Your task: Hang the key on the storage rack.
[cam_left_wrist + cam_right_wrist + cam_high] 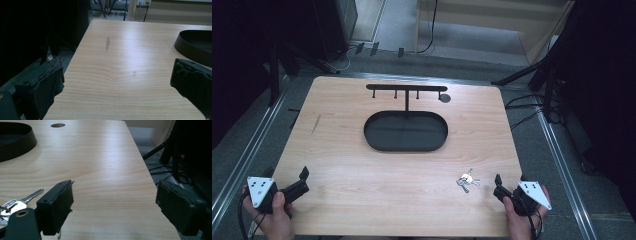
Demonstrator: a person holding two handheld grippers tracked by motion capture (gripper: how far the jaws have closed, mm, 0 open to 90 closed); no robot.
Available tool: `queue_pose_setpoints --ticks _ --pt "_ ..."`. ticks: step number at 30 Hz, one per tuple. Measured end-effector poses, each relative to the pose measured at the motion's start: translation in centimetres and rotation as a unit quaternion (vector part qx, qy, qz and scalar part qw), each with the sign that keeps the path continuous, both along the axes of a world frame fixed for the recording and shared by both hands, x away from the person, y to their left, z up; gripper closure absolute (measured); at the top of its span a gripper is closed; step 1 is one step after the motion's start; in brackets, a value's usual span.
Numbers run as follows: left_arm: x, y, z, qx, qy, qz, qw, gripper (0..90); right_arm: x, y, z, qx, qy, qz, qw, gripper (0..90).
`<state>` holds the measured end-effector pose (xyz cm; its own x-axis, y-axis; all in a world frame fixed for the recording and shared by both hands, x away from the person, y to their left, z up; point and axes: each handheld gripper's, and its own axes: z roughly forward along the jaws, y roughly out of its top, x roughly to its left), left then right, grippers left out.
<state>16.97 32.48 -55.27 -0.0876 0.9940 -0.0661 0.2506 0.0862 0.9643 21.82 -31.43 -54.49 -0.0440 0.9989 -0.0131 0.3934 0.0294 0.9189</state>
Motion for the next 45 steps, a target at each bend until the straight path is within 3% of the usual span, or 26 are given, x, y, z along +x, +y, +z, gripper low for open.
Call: queue_pose_setpoints --ticks 6,10,14,15,16,18,19,20,22,23,24,25,26,27,28,29,30,31,32,33,34,35,38,41,44,45 --pt "0.0 -0.1 0.0 0.001 -0.002 -0.002 1.0000 0.0 0.0 0.1 0.1 -0.004 0.008 0.009 0.9999 14.7" --pt "-0.1 -0.2 0.0 0.005 -0.004 -0.002 1.0000 0.0 0.1 0.1 1.0 0.005 0.041 0.040 0.9983 20.4" --pt "-0.2 -0.3 0.0 0.009 -0.007 -0.003 0.9999 0.0 0.1 1.0 3.0 -0.002 0.090 0.086 0.9923 18.0" --pt "-0.2 -0.3 0.0 0.009 -0.007 -0.003 0.9999 0.0 0.1 1.0 3.0 -0.002 0.090 0.086 0.9923 18.0" --pt "-0.2 -0.2 0.0 0.006 -0.007 -0.002 1.0000 0.0 0.4 1.6 4.0 -0.020 0.116 0.091 0.9889 20.3" --pt "-0.2 -0.2 0.0 0.003 -0.006 -0.002 1.0000 0.0 0.7 2.2 4.7 -0.021 0.132 0.106 0.9853 20.4" --pt "-0.2 -0.2 0.0 0.003 -0.006 -0.002 1.0000 0.0 0.7 2.2 4.7 -0.021 0.132 0.106 0.9853 20.4" --pt "-0.2 -0.1 0.0 0.001 -0.005 -0.002 1.0000 0.0 1.5 3.0 5.3 -0.034 0.158 0.125 0.9790 20.1" --pt "-0.2 -0.1 0.0 0.001 -0.006 -0.002 1.0000 0.0 2.1 3.7 5.7 -0.045 0.178 0.147 0.9719 15.6" --pt "-0.2 -0.1 0.0 0.001 -0.006 -0.002 1.0000 0.0 2.1 3.7 5.7 -0.045 0.178 0.147 0.9719 15.6" --pt "-0.2 -0.1 0.0 0.002 -0.006 -0.002 1.0000 0.0 2.5 4.2 6.0 -0.055 0.186 0.174 0.9654 14.7" --pt "-0.2 -0.1 0.0 0.000 -0.006 -0.002 1.0000 0.0 3.3 5.0 6.2 -0.069 0.209 0.192 0.9564 14.7" --pt "-0.2 -0.1 0.0 0.000 -0.006 -0.002 1.0000 0.0 3.3 5.0 6.2 -0.069 0.209 0.192 0.9564 14.7" --pt "-0.3 -0.1 0.0 -0.002 -0.007 -0.003 1.0000 0.0 4.1 5.6 6.4 -0.082 0.224 0.204 0.9496 14.4" --pt "-0.3 -0.1 0.0 -0.002 -0.007 -0.003 1.0000 0.0 4.1 5.6 6.4 -0.082 0.224 0.204 0.9496 14.4" --pt "-0.3 0.0 0.0 -0.005 -0.007 -0.003 1.0000 0.0 4.9 6.2 6.8 -0.098 0.234 0.214 0.9433 14.4" --pt "-0.3 0.0 0.0 -0.005 -0.007 -0.003 1.0000 0.0 4.9 6.2 6.8 -0.098 0.234 0.214 0.9433 14.4" --pt "-0.3 0.0 0.0 -0.006 -0.006 -0.002 1.0000 0.0 5.1 6.6 7.0 -0.102 0.241 0.220 0.9398 14.4" --pt "-0.2 0.1 0.0 -0.008 -0.006 -0.002 0.9999 0.0 5.6 7.4 7.3 -0.109 0.258 0.243 0.9286 14.2" --pt "-0.2 0.1 0.0 -0.009 -0.005 -0.002 0.9999 0.0 5.7 7.7 7.3 -0.116 0.264 0.250 0.9241 14.2" --pt "-0.2 0.1 0.0 -0.009 -0.005 -0.002 0.9999 0.0 5.7 7.7 7.3 -0.116 0.264 0.250 0.9241 14.2" --pt "-0.2 0.1 0.0 -0.010 -0.004 -0.003 0.9999 0.0 6.0 8.6 7.1 -0.140 0.281 0.262 0.9124 14.3" --pt "-0.2 0.1 0.0 -0.010 -0.004 -0.003 0.9999 0.0 6.1 9.6 6.6 -0.149 0.308 0.275 0.8986 13.9" --pt "-0.2 0.1 0.0 -0.010 -0.004 -0.003 0.9999 0.0 6.3 10.4 6.0 -0.160 0.331 0.264 0.8916 15.7" --pt "-0.2 0.1 0.0 -0.011 -0.004 -0.003 0.9999 0.0 6.6 10.7 5.5 -0.168 0.347 0.236 0.8920 19.7" --pt "-0.2 0.1 0.0 -0.012 -0.004 -0.002 0.9999 0.0 6.9 10.8 5.1 -0.153 0.360 0.228 0.8918 22.9"
